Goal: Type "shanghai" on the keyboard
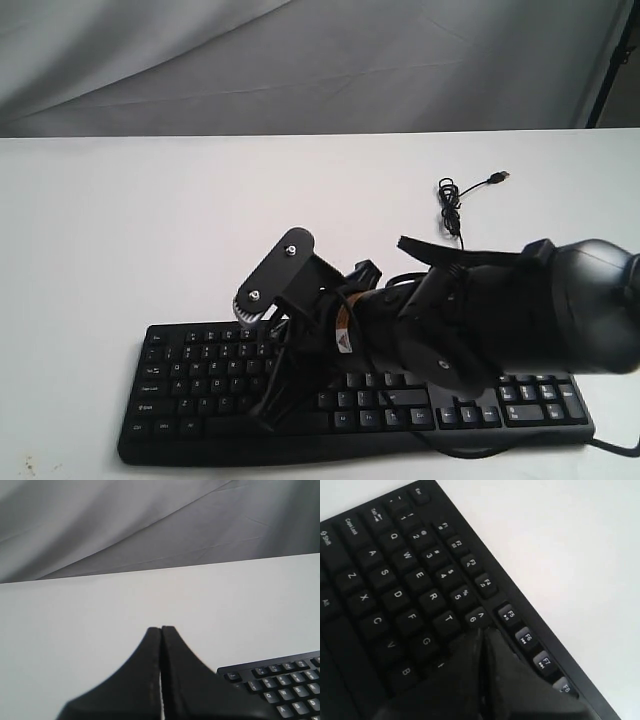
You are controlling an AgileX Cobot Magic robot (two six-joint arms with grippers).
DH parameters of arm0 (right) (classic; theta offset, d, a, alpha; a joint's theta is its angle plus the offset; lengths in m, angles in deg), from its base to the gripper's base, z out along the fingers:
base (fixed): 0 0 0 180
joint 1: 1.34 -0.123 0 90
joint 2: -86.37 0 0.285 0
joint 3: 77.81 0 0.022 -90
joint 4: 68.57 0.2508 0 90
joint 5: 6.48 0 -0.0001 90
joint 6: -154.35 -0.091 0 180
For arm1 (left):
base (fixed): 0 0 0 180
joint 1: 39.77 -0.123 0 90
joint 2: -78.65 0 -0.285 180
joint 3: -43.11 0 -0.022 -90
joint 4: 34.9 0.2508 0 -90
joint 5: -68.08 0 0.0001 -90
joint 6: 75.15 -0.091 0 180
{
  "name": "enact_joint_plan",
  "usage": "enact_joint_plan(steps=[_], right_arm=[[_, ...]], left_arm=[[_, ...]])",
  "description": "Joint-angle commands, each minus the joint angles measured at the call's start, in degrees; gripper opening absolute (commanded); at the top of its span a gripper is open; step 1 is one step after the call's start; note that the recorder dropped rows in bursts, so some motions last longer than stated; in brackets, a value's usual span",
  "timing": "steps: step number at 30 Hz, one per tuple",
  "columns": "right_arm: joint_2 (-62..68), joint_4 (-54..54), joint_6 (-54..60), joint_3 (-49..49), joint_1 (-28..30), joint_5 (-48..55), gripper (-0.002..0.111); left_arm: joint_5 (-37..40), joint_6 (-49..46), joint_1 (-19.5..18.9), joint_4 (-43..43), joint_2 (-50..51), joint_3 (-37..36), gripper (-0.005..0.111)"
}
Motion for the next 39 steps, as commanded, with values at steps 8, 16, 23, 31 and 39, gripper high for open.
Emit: enact_joint_plan(steps=[8,16,23,31,39], right_arm=[[-0.04,0.29,0.75,3.35,1.40,-0.98,0.000],[-0.04,0.29,0.75,3.35,2.13,-0.81,0.000],[-0.04,0.29,0.75,3.35,2.24,-1.17,0.000],[1.68,0.29,0.75,3.35,2.02,-2.34,0.000],[3.23,0.29,0.75,3.35,2.02,-3.48,0.000]], left_arm=[[-0.33,0.16,0.20,0.27,-0.20,-0.25,0.000],[-0.33,0.16,0.20,0.27,-0.20,-0.25,0.000],[-0.33,0.16,0.20,0.27,-0.20,-0.25,0.000],[-0.33,0.16,0.20,0.27,-0.20,-0.25,0.000],[-0.33,0.16,0.20,0.27,-0.20,-0.25,0.000]])
